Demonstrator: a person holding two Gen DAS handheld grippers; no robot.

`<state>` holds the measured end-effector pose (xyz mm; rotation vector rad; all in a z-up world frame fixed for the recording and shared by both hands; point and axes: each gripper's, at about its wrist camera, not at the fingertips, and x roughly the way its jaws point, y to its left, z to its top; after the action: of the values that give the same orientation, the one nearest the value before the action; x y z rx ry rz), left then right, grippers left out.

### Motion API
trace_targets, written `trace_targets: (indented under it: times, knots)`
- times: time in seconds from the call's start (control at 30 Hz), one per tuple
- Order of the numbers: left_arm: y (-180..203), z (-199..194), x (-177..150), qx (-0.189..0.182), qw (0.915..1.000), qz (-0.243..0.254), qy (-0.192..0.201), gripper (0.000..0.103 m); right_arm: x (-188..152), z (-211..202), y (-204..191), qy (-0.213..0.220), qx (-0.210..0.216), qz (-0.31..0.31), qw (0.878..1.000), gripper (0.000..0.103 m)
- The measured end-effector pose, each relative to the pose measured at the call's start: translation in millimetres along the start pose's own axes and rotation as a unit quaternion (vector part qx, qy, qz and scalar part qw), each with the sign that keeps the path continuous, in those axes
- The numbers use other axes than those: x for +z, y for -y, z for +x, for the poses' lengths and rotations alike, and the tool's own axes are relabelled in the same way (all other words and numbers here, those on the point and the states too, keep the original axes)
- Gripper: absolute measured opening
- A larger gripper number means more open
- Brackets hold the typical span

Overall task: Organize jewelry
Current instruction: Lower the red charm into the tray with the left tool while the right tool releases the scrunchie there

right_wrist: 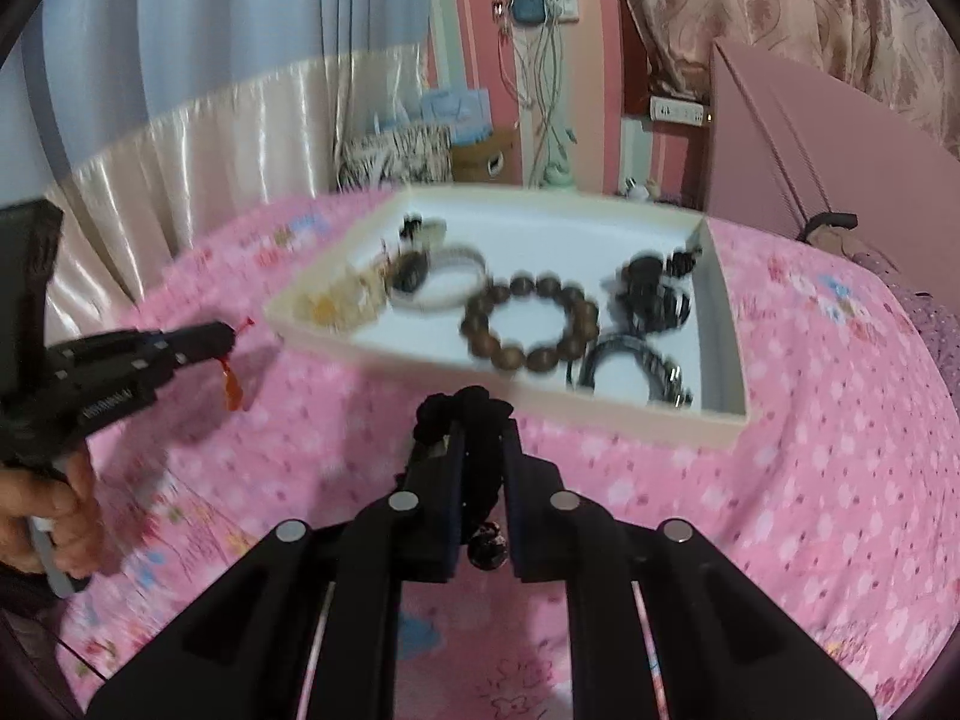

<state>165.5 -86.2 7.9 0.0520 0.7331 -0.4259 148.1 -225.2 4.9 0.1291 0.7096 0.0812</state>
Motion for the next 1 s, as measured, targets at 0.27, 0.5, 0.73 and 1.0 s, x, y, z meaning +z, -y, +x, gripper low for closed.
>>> trace_targets:
  times: [0.27,0.5,0.73,1.0]
  knots:
    - [20.0,12.2,48.6,0.001,0.9994,0.030,0.016,0.005,52.8,0.2,26.5,0.032,-0.002,0.029,0.999,0.011]
    - [23.2,58.9,97.1,0.023,0.9989,0.039,0.011,0.005,91.9,47.9,39.7,0.018,-0.026,0.029,0.999,0.011]
    - [19.6,121.1,123.3,0.046,0.9981,0.036,-0.018,0.005,118.7,102.8,50.3,-0.008,-0.058,0.031,0.998,0.011]
    - [17.6,164.8,123.8,0.043,0.9977,0.015,-0.051,0.005,127.1,149.8,53.5,-0.047,-0.066,0.038,0.996,0.011]
